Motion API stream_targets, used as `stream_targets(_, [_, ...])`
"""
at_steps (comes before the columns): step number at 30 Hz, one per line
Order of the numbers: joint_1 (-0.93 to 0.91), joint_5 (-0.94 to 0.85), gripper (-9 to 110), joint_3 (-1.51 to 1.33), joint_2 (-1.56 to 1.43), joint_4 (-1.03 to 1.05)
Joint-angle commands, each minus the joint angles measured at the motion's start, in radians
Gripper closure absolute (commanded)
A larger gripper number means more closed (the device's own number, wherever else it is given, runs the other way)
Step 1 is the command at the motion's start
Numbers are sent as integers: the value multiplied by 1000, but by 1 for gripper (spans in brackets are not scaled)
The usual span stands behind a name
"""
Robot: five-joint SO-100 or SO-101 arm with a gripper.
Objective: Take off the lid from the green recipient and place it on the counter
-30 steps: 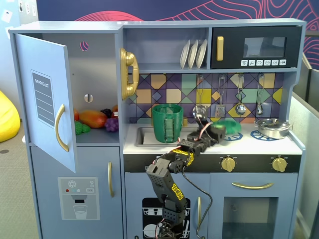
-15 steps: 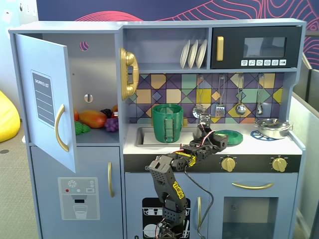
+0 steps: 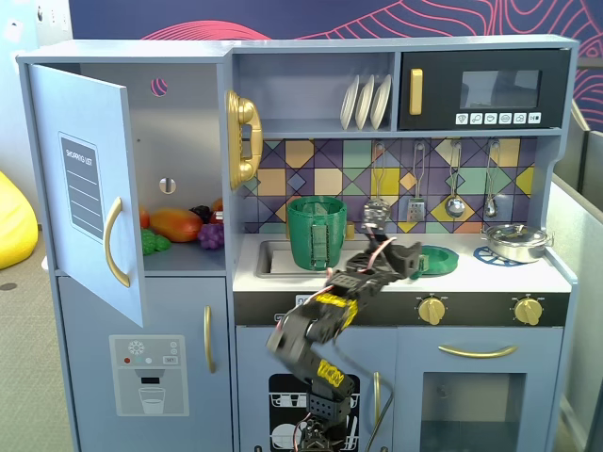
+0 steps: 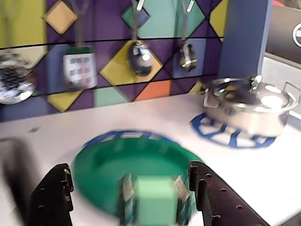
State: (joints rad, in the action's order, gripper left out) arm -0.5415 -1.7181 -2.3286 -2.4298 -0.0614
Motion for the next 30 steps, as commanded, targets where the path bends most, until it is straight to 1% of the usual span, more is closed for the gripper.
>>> stream_targets(1, [48,25,76,-97,-282,140])
stream_targets(6, [140,61,76,-249,-466,218])
stream_targets(14, [337,71,76,-181,-595,792])
stream_targets(16, [374,71,77,-176,-615,891])
stream_targets(19, [387,66,78,-216,-644,977])
stream_targets(21, [396,71,80,-255,-670,1040])
stream_targets(25, [451,-5,88,-360,-718,1183])
stream_targets(28, [491,20,93,-442,-746,1256])
stream_targets(30, [499,-3,96,-485,-744,1298])
